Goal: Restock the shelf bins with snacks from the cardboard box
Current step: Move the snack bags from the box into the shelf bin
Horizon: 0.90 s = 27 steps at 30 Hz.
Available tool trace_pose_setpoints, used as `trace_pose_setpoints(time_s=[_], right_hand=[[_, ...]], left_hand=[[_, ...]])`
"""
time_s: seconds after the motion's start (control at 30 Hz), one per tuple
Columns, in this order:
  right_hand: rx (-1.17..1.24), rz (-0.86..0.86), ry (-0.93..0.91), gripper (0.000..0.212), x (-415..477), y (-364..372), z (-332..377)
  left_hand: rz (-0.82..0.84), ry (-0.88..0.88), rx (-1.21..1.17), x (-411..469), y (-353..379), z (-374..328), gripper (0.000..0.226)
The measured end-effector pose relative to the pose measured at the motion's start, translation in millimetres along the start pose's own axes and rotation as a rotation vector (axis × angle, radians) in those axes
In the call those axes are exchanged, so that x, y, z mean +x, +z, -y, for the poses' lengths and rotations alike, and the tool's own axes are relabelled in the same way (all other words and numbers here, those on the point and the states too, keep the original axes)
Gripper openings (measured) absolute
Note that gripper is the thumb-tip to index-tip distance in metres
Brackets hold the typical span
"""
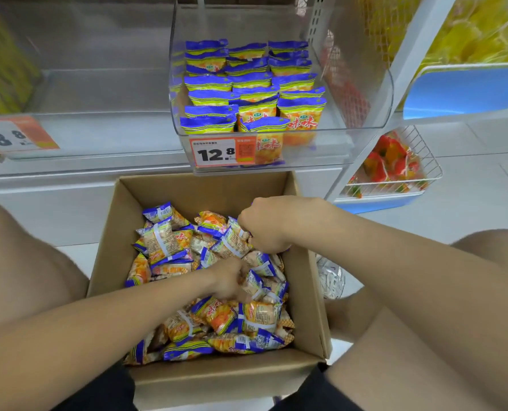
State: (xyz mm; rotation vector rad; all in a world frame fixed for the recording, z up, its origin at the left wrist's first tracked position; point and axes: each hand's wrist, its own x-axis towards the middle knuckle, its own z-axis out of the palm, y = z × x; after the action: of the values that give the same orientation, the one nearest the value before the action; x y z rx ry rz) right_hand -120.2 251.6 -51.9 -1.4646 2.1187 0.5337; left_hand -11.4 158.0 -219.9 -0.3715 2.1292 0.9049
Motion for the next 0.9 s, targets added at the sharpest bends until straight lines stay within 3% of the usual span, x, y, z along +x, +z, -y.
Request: trace_pose_setpoints(time_s=[0.1, 0.23, 0.37, 0.53, 0.63, 0.7, 0.8, 0.83, 0.9], right_hand=[[0.068, -0.006, -0.027, 0.029, -7, -9, -12], [0.186, -0.123, -0.096, 0.038, -31, -32, -32], [0.25, -0.252, -0.081, 0.042, -51, -46, -48], [0.6, -0.371, -0.219, 0.088, -72, -60, -67], [0.652, -0.491, -0.241, 0.078, -83, -67, -74], [0.71, -0.552, -0.207, 0.049, -88, -73, -79], [0.919, -0.583, -0.147, 0.014, -98, -82, -87], [0.933, -0.585, -0.115, 0.021, -100, -83, -89], [0.946, -0.506, -0.056, 0.04, -102, -84, -91]], left_hand=[[-0.03, 0.017, -0.137, -16, -20, -14, 0.048], [-0.208, 0.036, -0.441, -55, -58, -48, 0.05], [-0.371, 0.248, -0.505, -108, -97, -76, 0.032], [-0.514, 0.405, -0.677, -145, -129, -97, 0.027], [-0.567, 0.499, -0.818, -151, -138, -107, 0.023], [-0.65, 0.613, -0.744, -154, -144, -108, 0.032], [-0.817, 0.743, -0.287, -159, -150, -104, 0.04], [-0.853, 0.745, -0.168, -157, -150, -104, 0.037], [-0.874, 0.738, -0.162, -152, -150, -106, 0.026]])
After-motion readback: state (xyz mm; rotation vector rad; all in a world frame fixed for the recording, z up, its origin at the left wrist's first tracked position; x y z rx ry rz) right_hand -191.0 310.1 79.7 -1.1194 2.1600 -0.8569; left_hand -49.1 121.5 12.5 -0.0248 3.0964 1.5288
